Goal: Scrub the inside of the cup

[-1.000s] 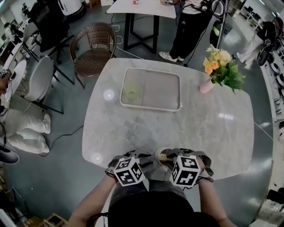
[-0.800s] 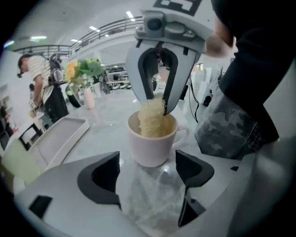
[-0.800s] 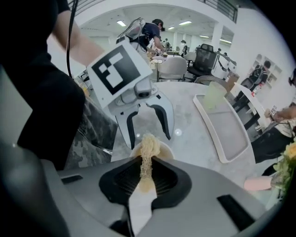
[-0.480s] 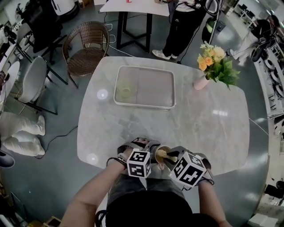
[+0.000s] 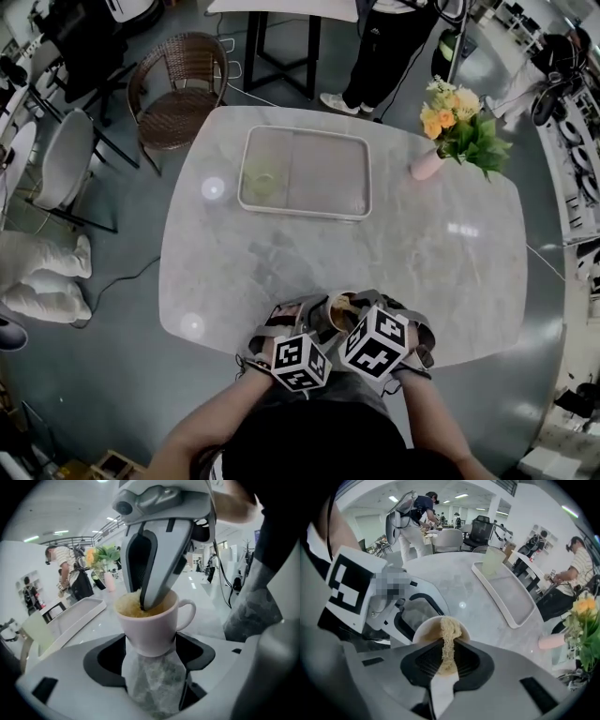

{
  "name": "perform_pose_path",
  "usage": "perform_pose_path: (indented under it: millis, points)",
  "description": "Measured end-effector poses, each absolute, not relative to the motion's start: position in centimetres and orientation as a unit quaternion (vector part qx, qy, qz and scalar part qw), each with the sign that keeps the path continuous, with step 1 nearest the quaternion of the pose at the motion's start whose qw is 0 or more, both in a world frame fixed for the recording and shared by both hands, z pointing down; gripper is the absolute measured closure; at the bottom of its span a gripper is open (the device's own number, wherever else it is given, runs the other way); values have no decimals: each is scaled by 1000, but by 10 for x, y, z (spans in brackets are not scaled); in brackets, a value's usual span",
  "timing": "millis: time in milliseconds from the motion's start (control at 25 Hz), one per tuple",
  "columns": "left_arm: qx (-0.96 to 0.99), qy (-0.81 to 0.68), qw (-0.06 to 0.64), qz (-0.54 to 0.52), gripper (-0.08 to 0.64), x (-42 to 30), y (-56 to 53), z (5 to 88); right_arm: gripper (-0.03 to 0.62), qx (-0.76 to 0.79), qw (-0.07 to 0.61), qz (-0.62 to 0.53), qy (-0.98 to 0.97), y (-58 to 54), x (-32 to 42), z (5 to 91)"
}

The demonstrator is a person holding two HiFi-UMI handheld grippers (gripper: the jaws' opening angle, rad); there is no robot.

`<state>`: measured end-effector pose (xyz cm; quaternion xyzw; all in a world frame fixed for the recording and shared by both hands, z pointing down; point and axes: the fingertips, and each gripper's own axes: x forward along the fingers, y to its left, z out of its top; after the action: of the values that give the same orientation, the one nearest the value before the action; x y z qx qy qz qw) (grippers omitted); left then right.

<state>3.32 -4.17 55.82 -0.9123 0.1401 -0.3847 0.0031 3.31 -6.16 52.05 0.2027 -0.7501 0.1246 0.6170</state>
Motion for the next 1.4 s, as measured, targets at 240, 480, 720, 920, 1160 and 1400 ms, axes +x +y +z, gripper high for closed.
perform_pose_path:
  millis: [240,480,720,920,1160,1400]
  points:
    - [-896,132,74,-417,258,24,-36,556,532,119,632,51,-764,-59,30,529]
    - [-900,104,48,-420,248,23,-42,562,532,70,615,79,-782,-46,27,521]
    - [-908,6,53,-416,211,34,-42,563,532,77,592,86,-798,-40,27,489]
    - [-899,-76,104,-419,184,45,-43,563,532,90,595,89,-794,-38,28,482]
    - [-893,-107,123,-419,172,48,-43,563,532,89,609,72,-785,-37,27,490]
    - [-909,8,79,-409,186,39,-50,561,532,153,598,104,-780,-51,33,492]
